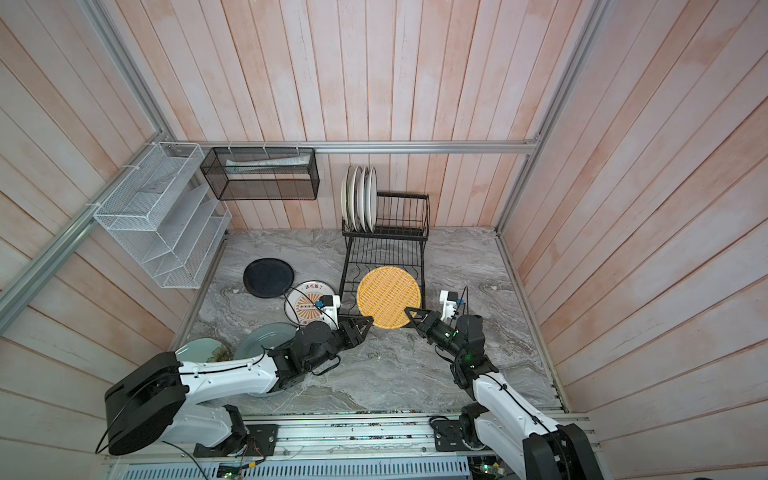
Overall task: Load the plates into the dish rack
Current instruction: 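Carry the rattan plate toward the rack front while the left gripper reaches toward it, then grasp the rattan plate rim with the left gripper while the right gripper holds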
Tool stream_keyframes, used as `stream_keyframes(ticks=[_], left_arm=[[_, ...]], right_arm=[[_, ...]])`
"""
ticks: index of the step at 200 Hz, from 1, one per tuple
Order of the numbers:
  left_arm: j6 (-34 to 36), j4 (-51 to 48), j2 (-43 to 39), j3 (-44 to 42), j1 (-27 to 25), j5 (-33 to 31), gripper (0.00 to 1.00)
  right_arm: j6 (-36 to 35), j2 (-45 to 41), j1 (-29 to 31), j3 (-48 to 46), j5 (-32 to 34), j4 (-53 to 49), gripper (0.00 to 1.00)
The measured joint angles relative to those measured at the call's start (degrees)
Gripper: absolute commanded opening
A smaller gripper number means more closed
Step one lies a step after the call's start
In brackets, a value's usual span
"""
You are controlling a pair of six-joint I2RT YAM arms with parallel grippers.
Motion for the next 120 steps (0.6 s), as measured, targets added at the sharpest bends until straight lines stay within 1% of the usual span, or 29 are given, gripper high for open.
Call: stream_keyframes(ticks=[38,48,59,81,86,92,101,120], left_arm=[[-2.8,4.8,3.1,1.6,0.0,-0.4,0.31],[-3.6,6.4,3.8,1.6,0.0,-0.4,0.27],[-4.3,8.2,4.5,1.6,0.0,-0.4,0.20],[-6.9,13.0,5.8,1.2,-0.1,-0.7,0.10],[-7.9,14.2,6.0,0.9,-0.1,-0.9,0.06],[-9.5,15.8,6.2,0.6,-0.1,-1.0,0.00],[-10.9,18.6,6.6,-0.1,-0.1,-1.2,0.00],[-11.2,24.0,7.8,-2.2,-0.4,-1.4,0.00]], right_arm=[[0.3,-0.9,0.3,0.0,0.2,-0.5,0.00],[0.3,-1.2,0.4,-0.1,0.2,-0.6,0.00],[0.4,-1.4,0.4,-0.1,0.2,-0.8,0.00],[0.5,-1.8,0.4,-0.2,0.5,-1.3,0.00],[0.5,-1.9,0.4,-0.3,0.5,-1.2,0.00],[0.3,-2.1,0.4,-0.3,0.5,-1.0,0.00],[-0.2,-2.5,0.4,-0.3,0.4,-0.1,0.00],[-1.2,-2.9,0.7,-0.3,0.2,-0.2,0.00]])
